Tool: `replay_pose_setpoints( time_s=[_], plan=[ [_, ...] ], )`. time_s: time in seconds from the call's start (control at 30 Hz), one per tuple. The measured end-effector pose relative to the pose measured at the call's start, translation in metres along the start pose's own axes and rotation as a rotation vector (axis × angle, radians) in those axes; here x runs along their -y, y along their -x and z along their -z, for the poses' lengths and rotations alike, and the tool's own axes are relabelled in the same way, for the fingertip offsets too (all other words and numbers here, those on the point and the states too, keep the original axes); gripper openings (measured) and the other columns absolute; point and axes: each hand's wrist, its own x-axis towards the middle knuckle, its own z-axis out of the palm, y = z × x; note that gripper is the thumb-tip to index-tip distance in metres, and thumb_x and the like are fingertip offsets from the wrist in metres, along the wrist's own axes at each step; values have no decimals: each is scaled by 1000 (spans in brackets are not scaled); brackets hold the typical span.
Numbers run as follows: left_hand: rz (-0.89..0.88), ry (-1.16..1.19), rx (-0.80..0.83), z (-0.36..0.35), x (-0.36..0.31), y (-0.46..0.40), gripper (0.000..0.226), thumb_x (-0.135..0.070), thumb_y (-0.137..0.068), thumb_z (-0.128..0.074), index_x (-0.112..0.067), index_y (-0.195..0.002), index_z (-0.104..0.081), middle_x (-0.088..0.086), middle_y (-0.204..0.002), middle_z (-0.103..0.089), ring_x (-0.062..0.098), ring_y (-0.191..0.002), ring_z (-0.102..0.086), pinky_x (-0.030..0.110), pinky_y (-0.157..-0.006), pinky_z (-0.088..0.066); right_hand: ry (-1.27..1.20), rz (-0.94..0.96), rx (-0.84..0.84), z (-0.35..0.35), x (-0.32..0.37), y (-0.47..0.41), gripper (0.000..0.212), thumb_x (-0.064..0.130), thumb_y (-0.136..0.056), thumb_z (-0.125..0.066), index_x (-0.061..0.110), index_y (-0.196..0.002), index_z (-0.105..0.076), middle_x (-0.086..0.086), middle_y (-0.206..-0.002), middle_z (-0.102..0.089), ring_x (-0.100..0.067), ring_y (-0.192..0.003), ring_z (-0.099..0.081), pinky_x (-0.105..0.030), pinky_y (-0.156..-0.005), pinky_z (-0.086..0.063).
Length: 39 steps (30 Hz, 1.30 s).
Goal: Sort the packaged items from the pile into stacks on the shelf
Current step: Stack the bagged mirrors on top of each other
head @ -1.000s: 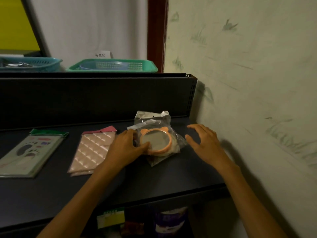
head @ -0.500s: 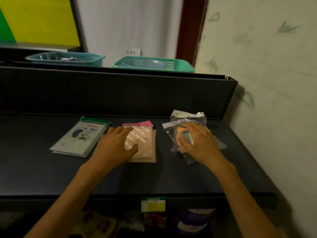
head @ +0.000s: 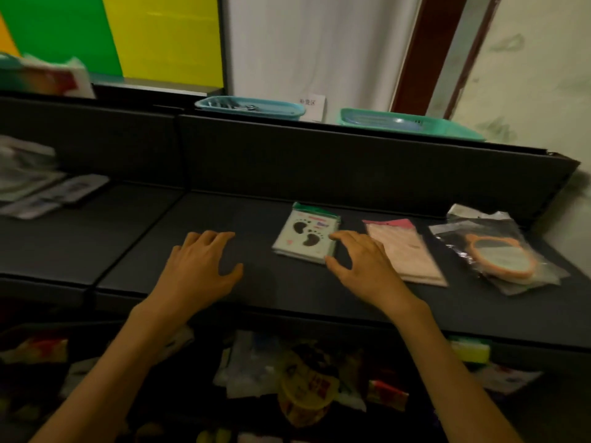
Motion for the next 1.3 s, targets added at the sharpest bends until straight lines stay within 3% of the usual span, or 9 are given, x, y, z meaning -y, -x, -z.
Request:
replay_pose_setpoints(
  time_s=[0.37, 0.67, 0.93, 1.3],
  plan=[
    [118, 32, 27, 48, 184, 43, 66, -51, -89, -52, -26, -145, -30, -1, -142, -41, 26, -130, -34, 46, -100, -40, -28, 123, 76, -79, 166, -63, 48, 43, -93, -50, 24, -137, -42, 2, -141, -45, -19, -130, -39, -33, -110, -23],
    [219, -16, 10, 67, 320, 17, 68, -50, -89, -53, -22, -146, -28, 1, -145, -38, 28, -133, -31, 45, -102, -38, -34, 178, 91, -143, 271, -145, 51, 42, -93, -52, 24, -138, -40, 3, -143, -43, -16, -131, -38, -31, -112, -21],
    [209, -31, 21, 93, 432, -39, 66, -48, -89, -54, -22, -145, -30, 3, -144, -38, 28, -132, -32, 47, -102, -38, 1, 151, 117, -183, 350, -225, 53, 43, -93, -51, 24, -141, -37, 3, -145, -40, -14, -133, -35, -30, -111, -22],
    [116, 49, -71, 114, 520, -108, 64, -45, -85, -62, -22, -139, -38, 6, -144, -43, 25, -131, -39, 40, -103, -37, 7, -44, 124, -225, 411, -290, 53, 41, -92, -54, 26, -140, -38, 1, -145, -40, -17, -132, -37, -33, -109, -29]
  ],
)
